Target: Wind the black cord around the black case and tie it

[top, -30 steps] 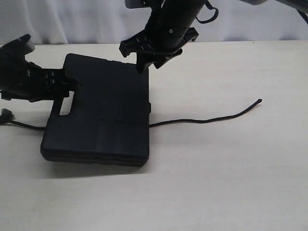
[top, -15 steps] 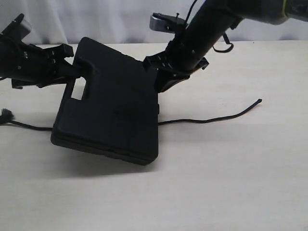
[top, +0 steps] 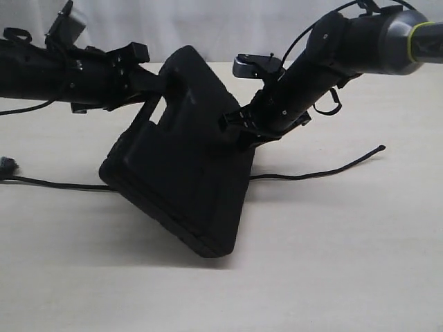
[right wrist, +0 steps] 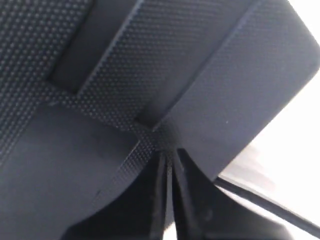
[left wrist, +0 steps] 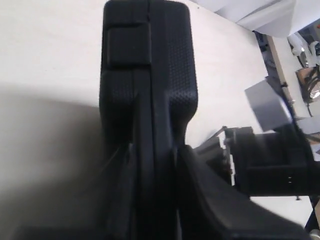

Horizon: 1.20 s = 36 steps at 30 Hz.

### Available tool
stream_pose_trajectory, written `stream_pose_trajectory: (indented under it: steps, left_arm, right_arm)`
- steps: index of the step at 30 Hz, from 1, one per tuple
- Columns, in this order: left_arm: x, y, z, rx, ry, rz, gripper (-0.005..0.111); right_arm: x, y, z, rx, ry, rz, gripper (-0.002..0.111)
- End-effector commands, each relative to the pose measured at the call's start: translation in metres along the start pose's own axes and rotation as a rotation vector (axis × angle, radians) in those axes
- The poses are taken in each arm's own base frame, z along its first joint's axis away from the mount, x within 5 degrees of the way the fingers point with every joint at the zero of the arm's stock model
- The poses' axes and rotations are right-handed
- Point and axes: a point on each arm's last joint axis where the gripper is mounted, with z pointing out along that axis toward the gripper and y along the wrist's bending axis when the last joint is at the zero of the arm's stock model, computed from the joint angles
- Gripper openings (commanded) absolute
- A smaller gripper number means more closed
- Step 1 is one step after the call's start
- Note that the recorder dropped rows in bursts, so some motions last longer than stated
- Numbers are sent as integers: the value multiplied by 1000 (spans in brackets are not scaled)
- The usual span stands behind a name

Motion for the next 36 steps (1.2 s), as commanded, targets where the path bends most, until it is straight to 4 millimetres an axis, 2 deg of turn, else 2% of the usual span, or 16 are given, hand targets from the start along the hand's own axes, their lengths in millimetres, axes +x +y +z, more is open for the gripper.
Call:
stream_pose_trajectory:
  steps: [1, 6, 10, 12, 19, 29, 33, 36]
  left_arm:
    - [11, -45, 9, 168, 54, 68, 0]
    - [24, -67, 19, 208, 94, 157, 0]
    - [25, -59, 21, 110, 92, 241, 0]
    - [26, -60, 21, 115, 104, 253, 0]
    - [42, -70, 25, 149, 180, 339, 0]
    - [54, -81, 29, 186, 215, 392, 0]
    - [59, -83, 29, 203, 249, 454, 0]
    - [61, -81, 29, 188, 267, 491, 0]
  right_arm:
    - [0, -1, 5, 5, -31, -9, 4]
    - [-1, -1, 5, 12, -48, -20, 4]
    - [-1, -1, 5, 8, -48, -17, 4]
    - [-2, 0, 4, 0, -54, -11, 4]
    - [-4, 1, 4, -12, -82, -22, 4]
    - [-4, 2, 3, -20, -70, -24, 4]
    - [-11, 8, -13, -22, -102, -49, 4]
    - [-15, 19, -41, -24, -166, -74, 7]
